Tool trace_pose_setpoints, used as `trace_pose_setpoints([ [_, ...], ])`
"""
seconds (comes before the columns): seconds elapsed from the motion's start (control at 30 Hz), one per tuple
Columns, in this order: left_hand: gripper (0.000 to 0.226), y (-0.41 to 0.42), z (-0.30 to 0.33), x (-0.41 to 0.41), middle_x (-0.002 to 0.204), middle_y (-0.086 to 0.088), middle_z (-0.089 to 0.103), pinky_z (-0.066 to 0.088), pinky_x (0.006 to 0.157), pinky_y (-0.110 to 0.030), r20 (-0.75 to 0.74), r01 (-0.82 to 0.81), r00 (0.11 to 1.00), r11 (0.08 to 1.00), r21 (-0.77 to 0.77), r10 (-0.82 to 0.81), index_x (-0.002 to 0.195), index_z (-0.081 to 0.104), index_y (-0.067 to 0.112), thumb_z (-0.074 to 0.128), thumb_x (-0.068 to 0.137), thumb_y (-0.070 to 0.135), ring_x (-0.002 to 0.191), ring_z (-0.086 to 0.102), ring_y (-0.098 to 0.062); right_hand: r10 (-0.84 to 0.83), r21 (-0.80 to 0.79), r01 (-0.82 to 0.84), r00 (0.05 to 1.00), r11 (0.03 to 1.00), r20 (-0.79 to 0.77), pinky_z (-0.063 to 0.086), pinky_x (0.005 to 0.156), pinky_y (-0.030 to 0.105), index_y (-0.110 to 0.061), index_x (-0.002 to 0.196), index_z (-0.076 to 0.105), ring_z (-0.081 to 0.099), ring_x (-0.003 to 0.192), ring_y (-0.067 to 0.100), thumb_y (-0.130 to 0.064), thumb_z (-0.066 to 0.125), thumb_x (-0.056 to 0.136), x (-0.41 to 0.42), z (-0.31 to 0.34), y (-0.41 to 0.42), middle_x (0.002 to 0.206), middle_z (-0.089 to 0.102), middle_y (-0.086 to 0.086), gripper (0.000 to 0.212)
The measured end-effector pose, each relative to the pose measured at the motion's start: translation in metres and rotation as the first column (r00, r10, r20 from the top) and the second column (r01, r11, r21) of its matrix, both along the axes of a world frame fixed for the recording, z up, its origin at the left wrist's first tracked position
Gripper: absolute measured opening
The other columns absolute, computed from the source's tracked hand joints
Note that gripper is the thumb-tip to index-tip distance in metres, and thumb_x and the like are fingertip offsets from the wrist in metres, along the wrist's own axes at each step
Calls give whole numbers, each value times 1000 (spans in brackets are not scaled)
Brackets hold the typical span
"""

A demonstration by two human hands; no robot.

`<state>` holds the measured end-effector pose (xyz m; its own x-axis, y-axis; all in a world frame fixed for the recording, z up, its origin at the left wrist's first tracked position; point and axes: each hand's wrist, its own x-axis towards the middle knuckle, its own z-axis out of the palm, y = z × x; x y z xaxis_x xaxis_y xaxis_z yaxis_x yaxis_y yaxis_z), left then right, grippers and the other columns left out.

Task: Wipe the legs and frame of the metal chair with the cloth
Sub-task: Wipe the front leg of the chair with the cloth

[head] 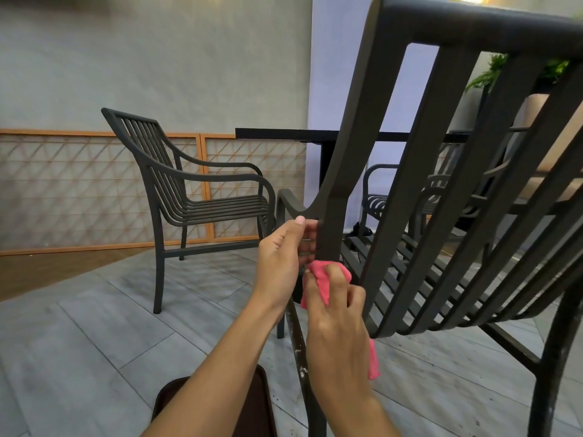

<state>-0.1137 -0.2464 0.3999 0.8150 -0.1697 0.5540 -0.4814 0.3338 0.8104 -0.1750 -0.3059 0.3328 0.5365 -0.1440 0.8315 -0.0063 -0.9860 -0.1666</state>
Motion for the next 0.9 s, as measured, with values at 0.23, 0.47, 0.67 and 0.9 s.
trace_pose_setpoints([
  [0.23,15,-1,-11,-2,89,7,71,52,67,-16,31,-5,1000,999,34,4,95,68,24,61,83,26,81,65,-2,141,30,-142,990,989,24,47,60,18,-9,123,58,39,97,19,3,77,67,0,-8,-8,130,39,5,61],
  [0.47,16,-1,-26,-3,77,18,70,49,64,-12,20,4,1000,1000,29,-5,84,70,32,69,69,35,73,63,4,208,224,-300,910,927,359,47,94,34,-9,123,59,48,120,25,7,52,82,-12,-20,-21,133,48,15,45],
  [0.67,22,-3,-32,-4,77,13,71,52,68,-15,-13,-6,1000,1000,3,6,86,69,27,71,65,33,76,65,-1,249,333,-419,859,845,447,40,100,19,-9,124,52,55,116,24,12,63,79,-3,-8,-22,127,56,13,51],
  [0.9,15,-1,-32,-3,78,11,72,51,63,-13,-29,13,1000,1000,-5,-13,80,72,30,71,65,31,76,67,-2,301,337,-499,816,798,494,46,94,19,-10,121,58,57,113,15,5,58,84,9,-14,-20,125,58,10,39],
])
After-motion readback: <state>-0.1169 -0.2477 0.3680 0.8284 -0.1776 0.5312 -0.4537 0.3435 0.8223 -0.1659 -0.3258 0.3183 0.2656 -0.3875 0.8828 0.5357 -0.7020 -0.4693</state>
